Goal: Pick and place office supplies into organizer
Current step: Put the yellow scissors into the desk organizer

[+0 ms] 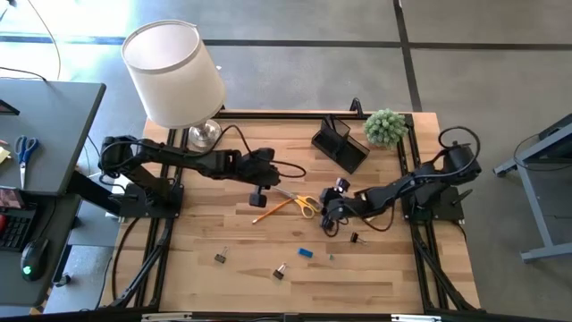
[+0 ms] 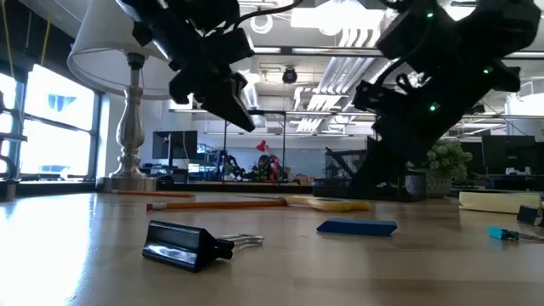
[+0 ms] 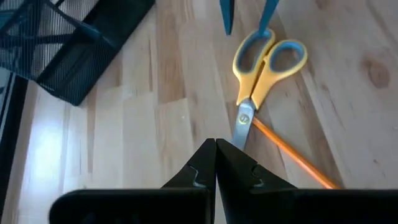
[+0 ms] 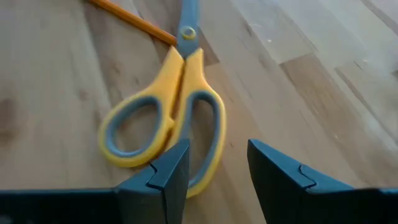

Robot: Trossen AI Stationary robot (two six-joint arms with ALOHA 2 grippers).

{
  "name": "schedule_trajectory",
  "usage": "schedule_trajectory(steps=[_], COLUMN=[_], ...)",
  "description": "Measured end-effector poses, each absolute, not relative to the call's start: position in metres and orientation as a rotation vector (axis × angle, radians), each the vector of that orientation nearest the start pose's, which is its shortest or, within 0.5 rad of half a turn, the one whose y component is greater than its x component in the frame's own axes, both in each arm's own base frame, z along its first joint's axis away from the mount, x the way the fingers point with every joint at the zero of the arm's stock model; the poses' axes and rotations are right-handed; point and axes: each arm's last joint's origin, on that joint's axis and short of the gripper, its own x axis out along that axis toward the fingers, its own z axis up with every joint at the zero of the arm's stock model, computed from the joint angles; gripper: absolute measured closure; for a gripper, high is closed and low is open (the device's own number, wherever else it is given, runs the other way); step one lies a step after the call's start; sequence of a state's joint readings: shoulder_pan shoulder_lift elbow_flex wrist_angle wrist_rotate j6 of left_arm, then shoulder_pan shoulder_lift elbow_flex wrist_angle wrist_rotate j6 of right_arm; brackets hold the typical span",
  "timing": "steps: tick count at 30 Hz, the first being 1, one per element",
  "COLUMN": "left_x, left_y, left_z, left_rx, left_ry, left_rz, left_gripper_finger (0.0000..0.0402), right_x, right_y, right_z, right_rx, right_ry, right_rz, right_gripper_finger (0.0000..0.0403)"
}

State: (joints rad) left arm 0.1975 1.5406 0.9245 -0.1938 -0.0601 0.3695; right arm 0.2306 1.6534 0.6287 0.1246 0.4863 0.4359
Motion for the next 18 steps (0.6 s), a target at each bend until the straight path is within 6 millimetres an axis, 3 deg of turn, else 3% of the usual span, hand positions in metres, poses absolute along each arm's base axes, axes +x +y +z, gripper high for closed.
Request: schedule_trajectory(steps=[9, 18], left_x=[0.295, 0.293], left_y=[0.062, 0.061], left_z=[0.183, 0.177], left_rx=[0.284, 0.268], left_ry=[0.897, 0.861], left_rz=[0.083, 0.078], left_gripper_finger=[0.0401, 0.0401], right_x=[0.291, 0.294], right_y=[0.054, 0.056], right_z=[0.112, 0.100], right_rx=[0.060, 0.106], right_ry=[0.837, 0.884], right_rz=[-0.436, -0.422], right_gripper_finger=[0.0287, 0.0327])
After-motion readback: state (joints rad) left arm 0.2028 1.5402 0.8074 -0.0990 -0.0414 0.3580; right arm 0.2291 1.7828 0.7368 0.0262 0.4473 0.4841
